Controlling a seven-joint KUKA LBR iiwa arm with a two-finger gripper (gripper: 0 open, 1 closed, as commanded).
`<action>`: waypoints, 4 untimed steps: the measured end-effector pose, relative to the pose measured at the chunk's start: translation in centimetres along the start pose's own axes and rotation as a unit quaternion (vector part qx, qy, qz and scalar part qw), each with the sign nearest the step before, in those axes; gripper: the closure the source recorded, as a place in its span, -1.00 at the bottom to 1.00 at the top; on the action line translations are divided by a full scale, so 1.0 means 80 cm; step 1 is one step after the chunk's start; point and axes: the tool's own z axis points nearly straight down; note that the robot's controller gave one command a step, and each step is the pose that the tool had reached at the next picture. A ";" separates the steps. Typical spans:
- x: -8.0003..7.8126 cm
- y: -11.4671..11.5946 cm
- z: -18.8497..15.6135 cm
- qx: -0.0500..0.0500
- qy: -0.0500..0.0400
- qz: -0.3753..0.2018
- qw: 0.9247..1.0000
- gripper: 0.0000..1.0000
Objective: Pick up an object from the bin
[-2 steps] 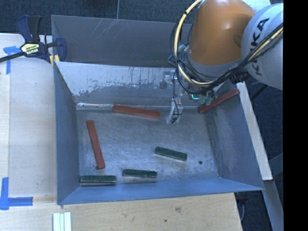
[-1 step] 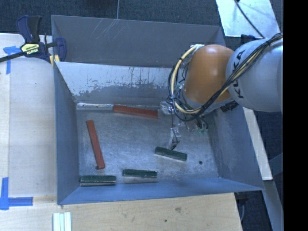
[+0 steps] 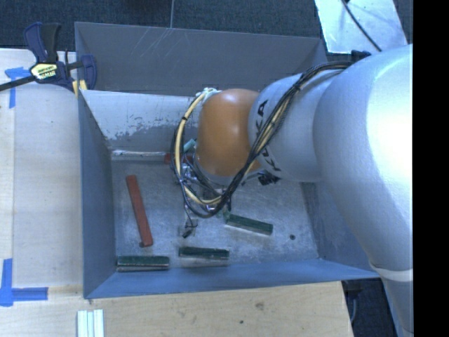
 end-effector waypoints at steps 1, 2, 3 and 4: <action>-0.029 -0.030 -0.087 0.002 -0.006 -0.173 0.985 -1.00; -0.016 -0.104 -0.139 0.003 -0.004 -0.285 0.959 -1.00; 0.033 -0.140 -0.006 0.001 0.003 -0.300 0.954 -1.00; 0.029 -0.138 -0.012 0.002 -0.001 -0.300 0.954 1.00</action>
Offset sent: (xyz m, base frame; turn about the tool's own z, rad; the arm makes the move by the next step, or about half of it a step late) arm 0.0213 -0.0223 0.0667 -0.3499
